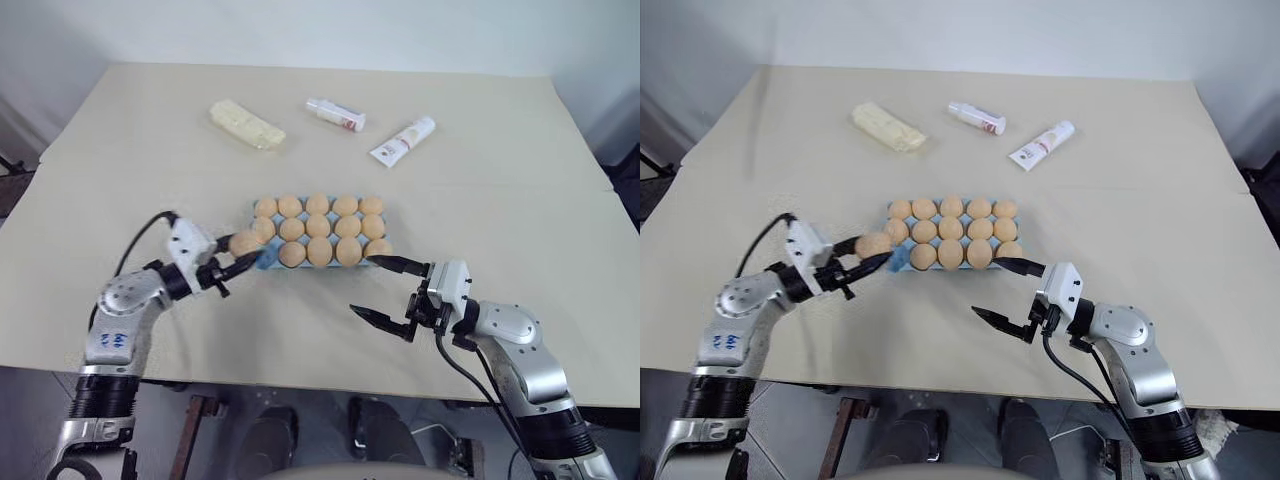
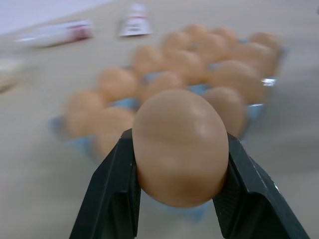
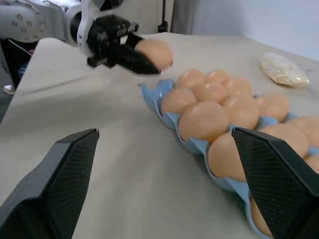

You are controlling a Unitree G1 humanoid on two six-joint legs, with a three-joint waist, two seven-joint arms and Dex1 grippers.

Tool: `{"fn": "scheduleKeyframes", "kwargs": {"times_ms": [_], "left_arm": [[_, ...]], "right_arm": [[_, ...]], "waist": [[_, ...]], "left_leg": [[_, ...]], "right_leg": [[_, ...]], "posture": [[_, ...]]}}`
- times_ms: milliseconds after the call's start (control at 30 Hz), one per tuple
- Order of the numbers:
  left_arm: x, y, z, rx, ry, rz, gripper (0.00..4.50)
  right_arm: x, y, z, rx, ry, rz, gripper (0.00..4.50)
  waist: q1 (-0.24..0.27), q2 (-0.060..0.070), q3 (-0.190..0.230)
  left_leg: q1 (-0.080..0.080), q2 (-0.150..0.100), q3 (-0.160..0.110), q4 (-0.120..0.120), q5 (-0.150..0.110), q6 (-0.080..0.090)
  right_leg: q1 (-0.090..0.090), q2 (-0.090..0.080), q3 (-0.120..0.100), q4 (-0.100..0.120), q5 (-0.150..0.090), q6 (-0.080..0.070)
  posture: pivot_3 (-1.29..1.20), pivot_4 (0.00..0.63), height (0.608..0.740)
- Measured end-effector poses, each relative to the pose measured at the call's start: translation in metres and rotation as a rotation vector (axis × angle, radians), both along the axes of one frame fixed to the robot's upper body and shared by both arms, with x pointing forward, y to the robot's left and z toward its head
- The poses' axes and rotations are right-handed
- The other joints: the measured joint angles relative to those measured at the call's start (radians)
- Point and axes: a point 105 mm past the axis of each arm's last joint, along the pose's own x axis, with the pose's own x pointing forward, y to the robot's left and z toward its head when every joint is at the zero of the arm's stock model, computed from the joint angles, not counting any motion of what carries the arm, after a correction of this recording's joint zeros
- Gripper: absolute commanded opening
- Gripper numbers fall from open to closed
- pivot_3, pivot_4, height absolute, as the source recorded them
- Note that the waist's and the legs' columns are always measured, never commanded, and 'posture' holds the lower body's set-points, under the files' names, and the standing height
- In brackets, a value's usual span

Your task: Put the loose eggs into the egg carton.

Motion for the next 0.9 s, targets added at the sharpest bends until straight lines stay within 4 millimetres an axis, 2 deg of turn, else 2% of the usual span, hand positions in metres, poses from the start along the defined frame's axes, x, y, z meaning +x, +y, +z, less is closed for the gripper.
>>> {"fn": "scheduleKeyframes", "kwargs": {"times_ms": [33,267,400,467,600,733,900], "left_arm": [[0.001,-0.003,-0.004,0.009,0.011,-0.016,1.61],[0.011,0.005,-0.005,0.014,-0.001,0.014,3.68],[0.012,0.015,0.005,-0.013,-0.031,0.056,3.68],[0.005,0.027,0.010,-0.020,-0.042,0.074,3.68],[-0.026,0.066,-0.002,0.054,0.029,0.119,3.68],[-0.052,0.095,-0.021,0.113,0.122,0.159,3.68],[-0.055,0.111,-0.016,0.110,0.094,0.229,3.68]], "right_arm": [[0.000,0.001,0.000,0.005,-0.001,-0.002,4.50],[0.000,0.001,-0.001,0.017,0.004,-0.026,4.50],[-0.002,0.001,-0.002,0.022,0.008,-0.033,4.50],[-0.003,0.001,-0.002,0.024,0.005,-0.033,4.50],[-0.004,-0.005,-0.004,0.010,0.014,-0.050,4.50],[-0.002,-0.013,-0.005,-0.006,0.021,-0.073,4.50],[0.004,-0.026,-0.011,-0.022,0.043,-0.112,4.50]], "waist": [[-0.003,0.000,0.000],[-0.003,0.000,0.000],[-0.005,0.000,0.000],[-0.009,0.000,0.000],[-0.013,0.001,0.000],[-0.001,0.001,0.001],[0.020,0.001,0.001]], "left_leg": [[0.000,0.000,0.000,0.000,0.000,0.000],[0.000,0.000,0.000,0.002,0.001,-0.001],[0.000,0.000,0.000,0.001,0.001,-0.001],[0.000,0.001,0.000,0.001,0.000,-0.001],[0.000,0.002,0.000,0.000,0.000,-0.001],[0.001,0.002,-0.001,0.001,0.000,0.000],[0.001,0.002,-0.001,0.001,0.000,0.000]], "right_leg": [[0.000,0.001,0.000,0.000,0.000,0.000],[0.000,0.001,0.000,0.002,0.000,0.000],[0.000,0.001,0.000,0.002,0.000,0.000],[0.000,0.001,0.001,0.002,0.000,0.000],[0.000,0.001,0.001,0.001,-0.001,-0.002],[0.001,0.000,0.000,0.001,-0.001,-0.002],[0.002,-0.001,0.000,0.000,-0.001,-0.003]], "posture": [[0.00,0.150,0.740],[0.00,0.150,0.740],[0.00,0.150,0.740],[0.00,0.150,0.740],[0.00,0.150,0.740],[0.00,0.150,0.740],[0.00,0.150,0.740]]}}
